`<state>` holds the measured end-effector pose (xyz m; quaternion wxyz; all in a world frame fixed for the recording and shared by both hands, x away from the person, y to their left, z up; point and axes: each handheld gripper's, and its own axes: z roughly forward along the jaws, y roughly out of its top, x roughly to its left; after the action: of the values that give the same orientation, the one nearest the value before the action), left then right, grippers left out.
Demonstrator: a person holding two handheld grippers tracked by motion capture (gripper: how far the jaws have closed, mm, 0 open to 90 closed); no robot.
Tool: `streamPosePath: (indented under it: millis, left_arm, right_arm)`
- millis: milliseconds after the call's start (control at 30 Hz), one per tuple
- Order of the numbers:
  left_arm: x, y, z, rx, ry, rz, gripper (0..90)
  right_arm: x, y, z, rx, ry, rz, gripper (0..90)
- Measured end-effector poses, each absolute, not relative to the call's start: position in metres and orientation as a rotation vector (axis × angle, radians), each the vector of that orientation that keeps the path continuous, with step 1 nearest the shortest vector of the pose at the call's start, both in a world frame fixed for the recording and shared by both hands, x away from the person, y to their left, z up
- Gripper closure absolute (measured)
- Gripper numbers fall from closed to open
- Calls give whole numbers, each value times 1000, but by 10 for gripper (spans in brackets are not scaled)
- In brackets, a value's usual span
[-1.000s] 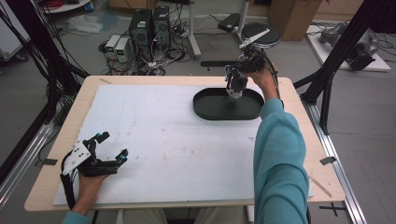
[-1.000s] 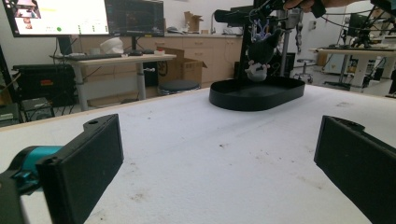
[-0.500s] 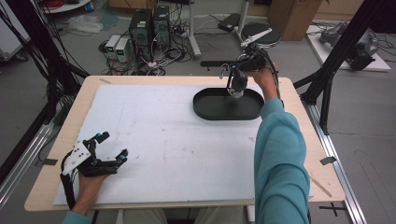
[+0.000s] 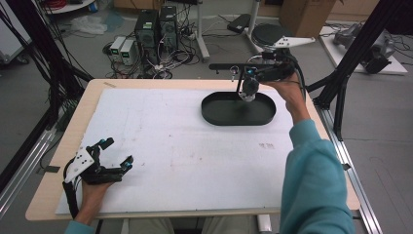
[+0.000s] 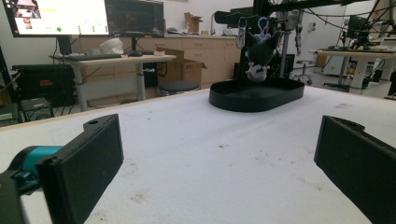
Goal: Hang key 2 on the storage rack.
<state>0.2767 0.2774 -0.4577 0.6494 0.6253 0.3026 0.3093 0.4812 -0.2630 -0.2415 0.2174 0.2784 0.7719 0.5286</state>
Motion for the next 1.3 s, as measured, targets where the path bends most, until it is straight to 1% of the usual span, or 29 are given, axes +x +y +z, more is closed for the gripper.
streamPosePath:
  millis: [167,300,467,600,767,1000,1300]
  left_arm:
    - [277,278,-458,1422,692,700,17]
    - [277,278,-458,1422,692,699,17]
    - [277,278,-458,1423,692,696,17]
    - [277,278,-458,1425,694,696,17]
    - [277,278,-458,1426,690,700,17]
    - [277,277,-458,1421,689,700,17]
    - [276,277,-458,1424,683,709,17]
  right_arm:
    - [435,-272,-247,666,2109,1518,6]
    - [401,-282,-264,612,2043,1551,6]
    - [361,-301,-306,658,1920,1592,6]
    - [340,-311,-347,715,1882,1574,6]
    - [325,-315,-389,772,1860,1569,6]
    - [314,-323,-430,810,1802,1578,6]
    - [311,-327,-454,852,1747,1599,6]
